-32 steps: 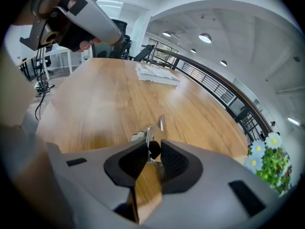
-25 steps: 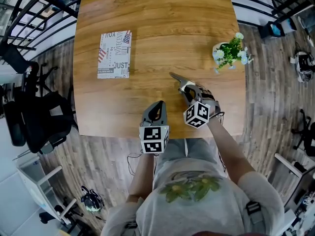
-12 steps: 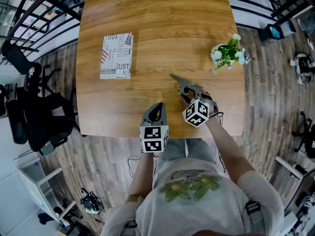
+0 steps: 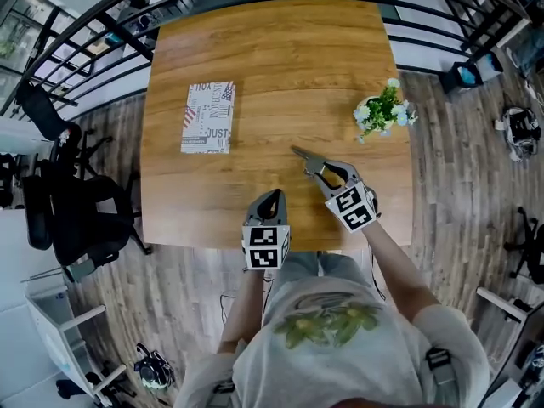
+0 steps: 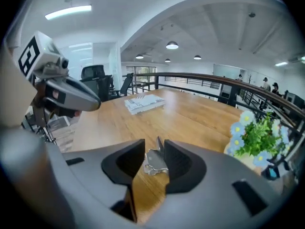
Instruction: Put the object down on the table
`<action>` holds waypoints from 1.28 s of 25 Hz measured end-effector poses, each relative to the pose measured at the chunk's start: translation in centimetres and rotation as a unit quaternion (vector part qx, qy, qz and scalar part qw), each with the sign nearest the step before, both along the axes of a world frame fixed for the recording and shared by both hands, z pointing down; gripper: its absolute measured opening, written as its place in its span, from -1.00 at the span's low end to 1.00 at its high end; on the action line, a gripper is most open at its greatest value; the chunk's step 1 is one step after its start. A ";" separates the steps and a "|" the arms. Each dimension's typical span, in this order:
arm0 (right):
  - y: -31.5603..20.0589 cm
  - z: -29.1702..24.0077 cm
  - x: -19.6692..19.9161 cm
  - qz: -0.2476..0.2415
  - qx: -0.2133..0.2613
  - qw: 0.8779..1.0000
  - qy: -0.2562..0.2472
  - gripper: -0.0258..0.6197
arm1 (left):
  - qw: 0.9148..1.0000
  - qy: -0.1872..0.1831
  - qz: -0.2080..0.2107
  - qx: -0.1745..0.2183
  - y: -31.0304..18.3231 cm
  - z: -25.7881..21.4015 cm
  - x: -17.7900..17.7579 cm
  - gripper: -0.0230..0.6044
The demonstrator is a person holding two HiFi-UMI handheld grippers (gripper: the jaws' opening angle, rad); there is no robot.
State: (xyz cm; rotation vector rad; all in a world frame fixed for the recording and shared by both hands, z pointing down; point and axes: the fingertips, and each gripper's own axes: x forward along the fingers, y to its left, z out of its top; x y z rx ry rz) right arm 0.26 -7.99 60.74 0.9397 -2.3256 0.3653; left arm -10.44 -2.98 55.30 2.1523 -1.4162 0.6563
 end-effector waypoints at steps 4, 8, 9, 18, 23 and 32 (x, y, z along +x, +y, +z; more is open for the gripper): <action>0.9 -3.5 1.4 0.012 0.019 0.999 -0.030 -0.54 | 1.000 0.011 -0.001 0.017 0.3 -1.6 0.6 -0.89; 2.5 -6.4 1.9 0.017 0.019 0.997 -0.073 -0.55 | 0.999 0.019 -0.005 0.030 0.9 -2.9 1.5 -0.89; 2.9 -7.0 2.0 0.019 0.020 0.996 -0.081 -0.58 | 0.999 0.021 -0.005 0.033 1.2 -3.2 1.7 -0.89; 6.9 -10.9 1.8 0.005 0.045 0.992 -0.117 -0.90 | 0.997 0.072 -0.002 0.042 4.1 -5.7 4.1 -0.89; 8.2 -11.3 1.8 0.003 0.029 0.990 -0.136 -0.91 | 0.996 0.077 0.012 0.047 4.9 -6.1 5.6 -0.89; 9.0 -12.0 2.3 0.006 0.037 0.990 -0.135 -0.91 | 0.995 0.083 0.012 0.055 5.5 -7.0 5.9 -0.89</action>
